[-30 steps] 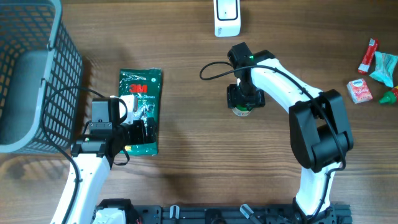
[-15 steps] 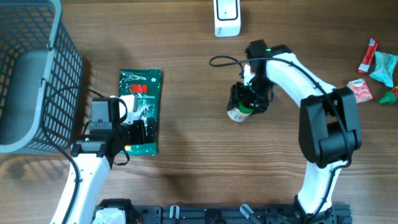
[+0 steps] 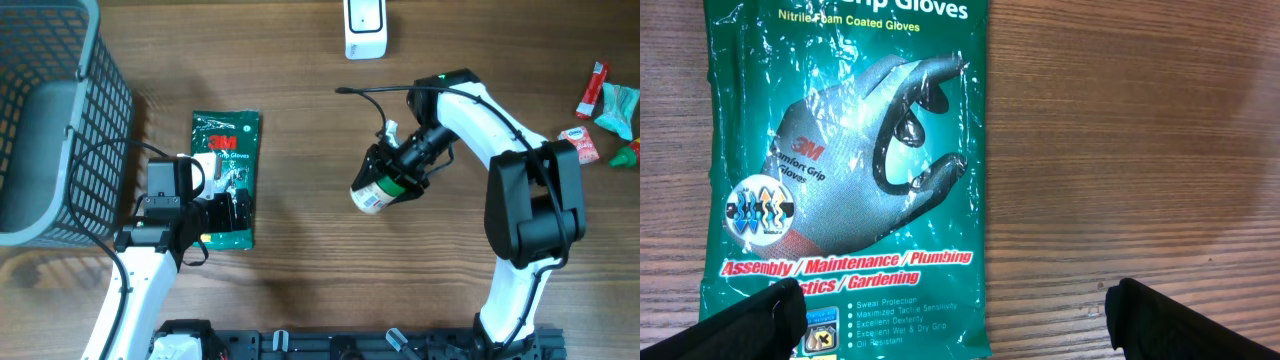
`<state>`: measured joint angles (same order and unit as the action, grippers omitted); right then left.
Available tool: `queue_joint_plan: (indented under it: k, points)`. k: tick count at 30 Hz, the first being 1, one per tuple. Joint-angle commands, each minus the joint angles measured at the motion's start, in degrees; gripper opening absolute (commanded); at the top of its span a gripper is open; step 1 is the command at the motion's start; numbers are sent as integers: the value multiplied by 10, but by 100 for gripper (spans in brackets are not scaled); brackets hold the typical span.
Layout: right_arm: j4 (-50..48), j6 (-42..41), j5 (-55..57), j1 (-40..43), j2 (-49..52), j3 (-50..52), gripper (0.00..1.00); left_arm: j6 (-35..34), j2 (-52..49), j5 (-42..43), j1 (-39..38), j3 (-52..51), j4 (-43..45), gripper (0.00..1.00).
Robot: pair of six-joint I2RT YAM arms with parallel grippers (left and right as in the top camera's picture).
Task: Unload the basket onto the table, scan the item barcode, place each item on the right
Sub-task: 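Lift the jar and tip it onto its side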
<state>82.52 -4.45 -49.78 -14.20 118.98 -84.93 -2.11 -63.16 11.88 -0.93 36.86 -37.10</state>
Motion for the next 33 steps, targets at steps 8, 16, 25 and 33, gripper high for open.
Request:
queue_joint_plan:
  k: [8,16,25,33]
  points:
    - [69,80,-84,-1,-83,0,49,-5,0,1,5,0,2,100]
    - [-16,-42,-33,-1,-226,101,49,-5,0,1,5,0,2,100]
    - [-196,-183,-22,-1,-382,264,49,-5,0,1,5,0,2,100]
    - [-210,-212,-42,-1,-385,264,49,-5,0,1,5,0,2,100]
